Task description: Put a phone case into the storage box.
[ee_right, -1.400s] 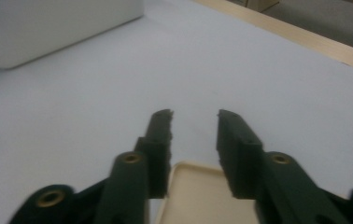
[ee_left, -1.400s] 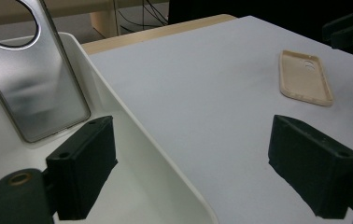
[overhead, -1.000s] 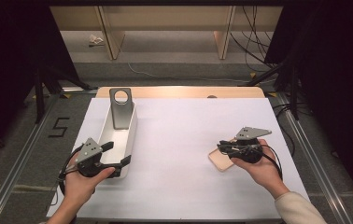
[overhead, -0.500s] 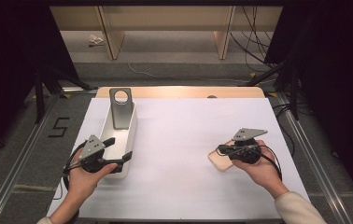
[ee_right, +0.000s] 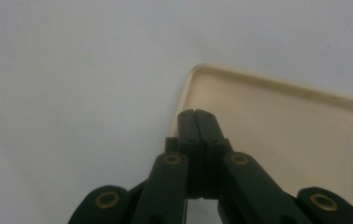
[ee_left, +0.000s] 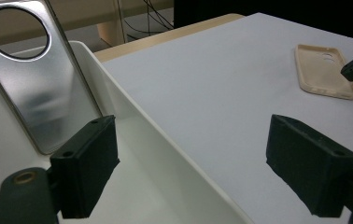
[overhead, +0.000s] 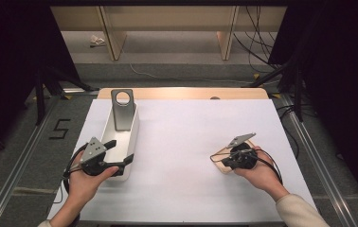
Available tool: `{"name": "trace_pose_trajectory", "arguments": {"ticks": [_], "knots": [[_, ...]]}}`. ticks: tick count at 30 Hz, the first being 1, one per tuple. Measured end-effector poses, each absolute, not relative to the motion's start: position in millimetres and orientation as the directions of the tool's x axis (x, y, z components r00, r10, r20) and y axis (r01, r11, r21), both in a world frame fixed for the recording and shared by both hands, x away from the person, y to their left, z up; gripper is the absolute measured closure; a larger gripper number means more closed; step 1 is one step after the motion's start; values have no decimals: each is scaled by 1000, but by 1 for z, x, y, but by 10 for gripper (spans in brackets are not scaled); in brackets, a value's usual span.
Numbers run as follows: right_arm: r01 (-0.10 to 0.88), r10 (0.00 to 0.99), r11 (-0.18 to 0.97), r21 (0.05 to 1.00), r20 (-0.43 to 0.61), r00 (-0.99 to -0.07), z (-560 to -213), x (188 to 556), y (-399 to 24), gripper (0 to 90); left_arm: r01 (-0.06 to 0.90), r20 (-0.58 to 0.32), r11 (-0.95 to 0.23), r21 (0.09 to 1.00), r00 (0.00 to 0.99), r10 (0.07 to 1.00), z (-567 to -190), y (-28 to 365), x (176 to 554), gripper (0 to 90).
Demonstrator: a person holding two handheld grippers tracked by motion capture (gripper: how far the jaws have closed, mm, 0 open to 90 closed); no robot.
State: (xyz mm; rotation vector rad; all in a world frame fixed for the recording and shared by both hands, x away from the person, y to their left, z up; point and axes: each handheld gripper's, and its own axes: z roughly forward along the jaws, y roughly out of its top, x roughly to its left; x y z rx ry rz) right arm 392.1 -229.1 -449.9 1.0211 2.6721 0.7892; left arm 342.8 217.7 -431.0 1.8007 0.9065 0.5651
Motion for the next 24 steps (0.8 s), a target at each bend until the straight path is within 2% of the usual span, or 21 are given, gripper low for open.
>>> {"name": "trace_pose_trajectory", "arguments": {"ticks": [24], "knots": [[609, 639, 723, 326, 21, -769, -454, 386, -240, 900, 330, -28, -221, 918, 609, 793, -431, 218, 341, 165]]}}
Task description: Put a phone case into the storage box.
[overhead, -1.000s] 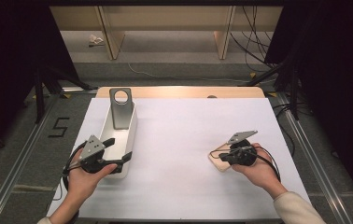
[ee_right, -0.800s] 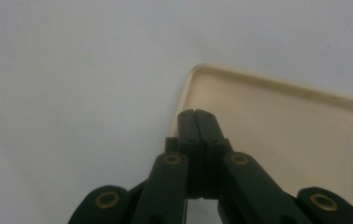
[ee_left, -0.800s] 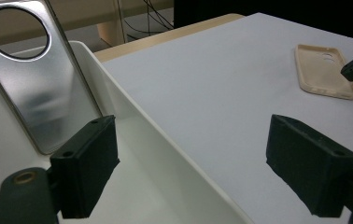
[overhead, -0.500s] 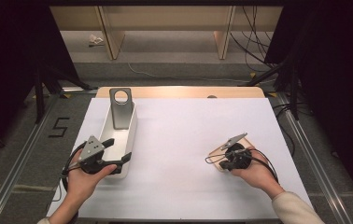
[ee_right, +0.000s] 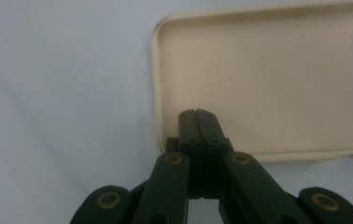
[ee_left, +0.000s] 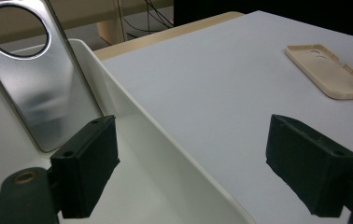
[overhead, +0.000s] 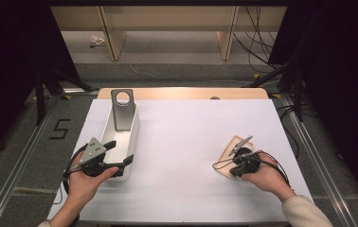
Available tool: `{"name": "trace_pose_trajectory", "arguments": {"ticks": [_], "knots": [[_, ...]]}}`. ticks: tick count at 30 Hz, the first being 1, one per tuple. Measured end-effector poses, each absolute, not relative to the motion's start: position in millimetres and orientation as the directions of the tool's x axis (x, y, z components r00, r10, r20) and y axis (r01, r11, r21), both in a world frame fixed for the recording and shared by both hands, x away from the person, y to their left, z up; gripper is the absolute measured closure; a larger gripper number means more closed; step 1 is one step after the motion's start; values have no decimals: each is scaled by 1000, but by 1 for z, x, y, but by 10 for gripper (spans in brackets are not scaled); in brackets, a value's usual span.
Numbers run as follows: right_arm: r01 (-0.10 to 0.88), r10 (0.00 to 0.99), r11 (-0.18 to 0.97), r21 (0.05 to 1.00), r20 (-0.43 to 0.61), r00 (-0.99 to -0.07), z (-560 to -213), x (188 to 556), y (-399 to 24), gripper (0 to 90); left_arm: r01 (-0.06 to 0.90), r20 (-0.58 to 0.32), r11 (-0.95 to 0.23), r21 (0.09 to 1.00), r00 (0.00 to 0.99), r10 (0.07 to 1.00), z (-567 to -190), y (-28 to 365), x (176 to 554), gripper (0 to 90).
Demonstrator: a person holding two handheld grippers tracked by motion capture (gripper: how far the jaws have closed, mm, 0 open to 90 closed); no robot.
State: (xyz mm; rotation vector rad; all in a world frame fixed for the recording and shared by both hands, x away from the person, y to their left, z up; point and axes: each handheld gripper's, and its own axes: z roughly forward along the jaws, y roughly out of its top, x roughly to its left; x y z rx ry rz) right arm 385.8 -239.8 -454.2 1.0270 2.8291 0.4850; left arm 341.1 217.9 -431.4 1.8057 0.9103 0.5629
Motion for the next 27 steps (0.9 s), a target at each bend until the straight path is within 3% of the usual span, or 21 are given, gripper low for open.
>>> {"name": "trace_pose_trajectory", "arguments": {"ticks": [27], "knots": [[629, 650, 738, 244, -8, -760, -449, 382, -277, 900, 329, -30, -221, 918, 614, 788, -432, 217, 342, 164]]}}
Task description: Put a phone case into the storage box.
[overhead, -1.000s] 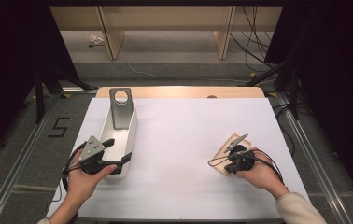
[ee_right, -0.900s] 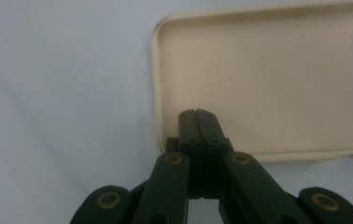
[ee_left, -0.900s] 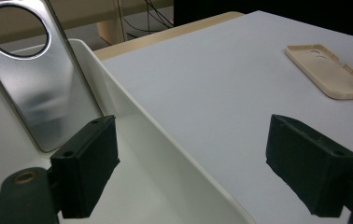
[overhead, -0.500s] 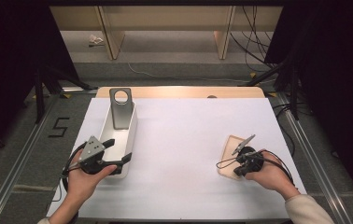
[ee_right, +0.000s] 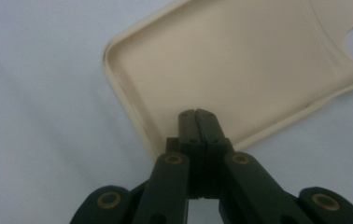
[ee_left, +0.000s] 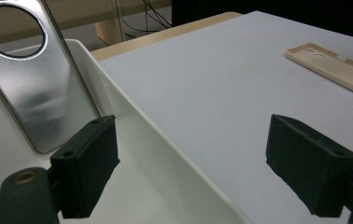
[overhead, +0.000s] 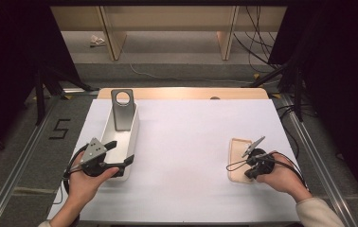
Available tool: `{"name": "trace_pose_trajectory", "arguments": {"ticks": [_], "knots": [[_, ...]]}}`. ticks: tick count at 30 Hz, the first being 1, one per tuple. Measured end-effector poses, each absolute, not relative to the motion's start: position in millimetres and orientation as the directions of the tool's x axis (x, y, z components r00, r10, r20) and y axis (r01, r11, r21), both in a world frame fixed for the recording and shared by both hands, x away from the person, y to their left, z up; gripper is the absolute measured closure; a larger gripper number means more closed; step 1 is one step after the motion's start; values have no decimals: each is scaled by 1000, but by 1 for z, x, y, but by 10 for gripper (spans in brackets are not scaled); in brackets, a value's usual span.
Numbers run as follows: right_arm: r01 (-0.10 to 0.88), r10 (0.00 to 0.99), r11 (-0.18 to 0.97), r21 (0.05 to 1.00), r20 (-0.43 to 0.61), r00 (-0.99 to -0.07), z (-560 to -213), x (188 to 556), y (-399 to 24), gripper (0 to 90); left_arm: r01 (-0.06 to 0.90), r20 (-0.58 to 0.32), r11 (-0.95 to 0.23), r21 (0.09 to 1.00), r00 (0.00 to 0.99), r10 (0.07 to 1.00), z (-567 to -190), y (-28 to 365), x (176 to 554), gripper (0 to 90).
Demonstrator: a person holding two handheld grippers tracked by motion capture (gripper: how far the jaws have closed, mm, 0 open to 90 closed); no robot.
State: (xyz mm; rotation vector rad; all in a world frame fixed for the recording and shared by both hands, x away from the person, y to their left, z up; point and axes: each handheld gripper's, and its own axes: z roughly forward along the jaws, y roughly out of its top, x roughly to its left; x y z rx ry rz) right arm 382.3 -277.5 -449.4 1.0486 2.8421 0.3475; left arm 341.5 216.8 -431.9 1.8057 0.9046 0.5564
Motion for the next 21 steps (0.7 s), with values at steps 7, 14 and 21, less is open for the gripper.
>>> {"name": "trace_pose_trajectory", "arguments": {"ticks": [7, 14, 21], "knots": [[647, 666, 727, 230, -7, -746, -449, 383, -285, 900, 330, -29, -223, 918, 614, 789, -432, 217, 342, 164], [652, 671, 723, 229, -8, -741, -449, 384, -289, 900, 331, -29, -225, 916, 616, 787, -432, 217, 342, 164], [650, 669, 726, 227, -9, -744, -448, 384, -290, 900, 332, -30, -224, 916, 615, 788, -433, 216, 342, 164]]}}
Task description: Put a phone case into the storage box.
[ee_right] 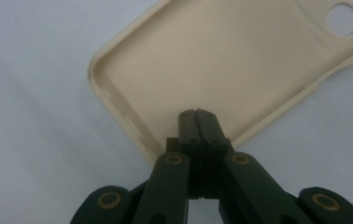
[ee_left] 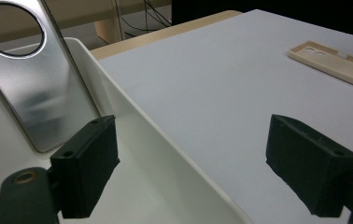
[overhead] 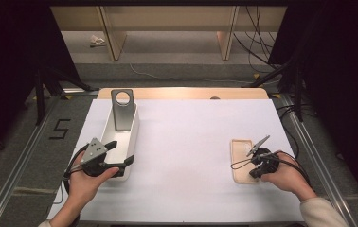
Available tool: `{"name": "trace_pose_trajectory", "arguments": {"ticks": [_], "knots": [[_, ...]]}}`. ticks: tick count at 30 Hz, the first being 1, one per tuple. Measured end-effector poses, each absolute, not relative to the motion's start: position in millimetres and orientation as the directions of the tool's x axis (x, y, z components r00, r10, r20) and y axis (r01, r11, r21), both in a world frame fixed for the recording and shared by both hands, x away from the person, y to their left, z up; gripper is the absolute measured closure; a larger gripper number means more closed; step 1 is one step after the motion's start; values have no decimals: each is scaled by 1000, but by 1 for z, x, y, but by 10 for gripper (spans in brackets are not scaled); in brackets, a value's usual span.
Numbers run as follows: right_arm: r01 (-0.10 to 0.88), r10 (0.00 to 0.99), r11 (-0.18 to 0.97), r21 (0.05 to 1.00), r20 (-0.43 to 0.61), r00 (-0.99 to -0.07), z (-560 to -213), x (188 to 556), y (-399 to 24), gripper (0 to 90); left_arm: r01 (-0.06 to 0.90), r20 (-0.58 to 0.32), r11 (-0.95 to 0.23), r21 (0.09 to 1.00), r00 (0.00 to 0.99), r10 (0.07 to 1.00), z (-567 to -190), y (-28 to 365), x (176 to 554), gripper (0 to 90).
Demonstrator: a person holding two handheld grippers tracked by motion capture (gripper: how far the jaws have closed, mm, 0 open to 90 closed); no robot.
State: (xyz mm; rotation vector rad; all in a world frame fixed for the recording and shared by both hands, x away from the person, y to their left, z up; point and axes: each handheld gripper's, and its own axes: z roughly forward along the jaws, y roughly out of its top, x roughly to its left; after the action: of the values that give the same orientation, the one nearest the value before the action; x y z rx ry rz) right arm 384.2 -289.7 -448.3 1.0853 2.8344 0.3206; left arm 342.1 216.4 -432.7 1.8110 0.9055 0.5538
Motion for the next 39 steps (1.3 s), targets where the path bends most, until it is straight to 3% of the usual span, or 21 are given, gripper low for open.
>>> {"name": "trace_pose_trajectory", "arguments": {"ticks": [2, 7, 14, 19, 39], "knots": [[649, 669, 725, 231, -11, -744, -448, 384, -289, 885, 332, -30, -225, 916, 616, 787, -433, 216, 342, 164], [584, 618, 761, 283, -42, -785, -442, 382, -287, 709, 331, -29, -226, 916, 618, 786, -433, 216, 342, 164], [453, 491, 848, 276, -83, -867, -433, 378, -279, 358, 333, -30, -228, 915, 618, 785, -433, 215, 343, 167], [405, 432, 884, 233, -75, -899, -435, 376, -276, 260, 334, -31, -228, 915, 620, 784, -433, 215, 343, 168], [324, 332, 942, 83, -117, -936, -443, 379, -264, 299, 333, -32, -228, 915, 624, 781, -433, 215, 343, 168]]}}
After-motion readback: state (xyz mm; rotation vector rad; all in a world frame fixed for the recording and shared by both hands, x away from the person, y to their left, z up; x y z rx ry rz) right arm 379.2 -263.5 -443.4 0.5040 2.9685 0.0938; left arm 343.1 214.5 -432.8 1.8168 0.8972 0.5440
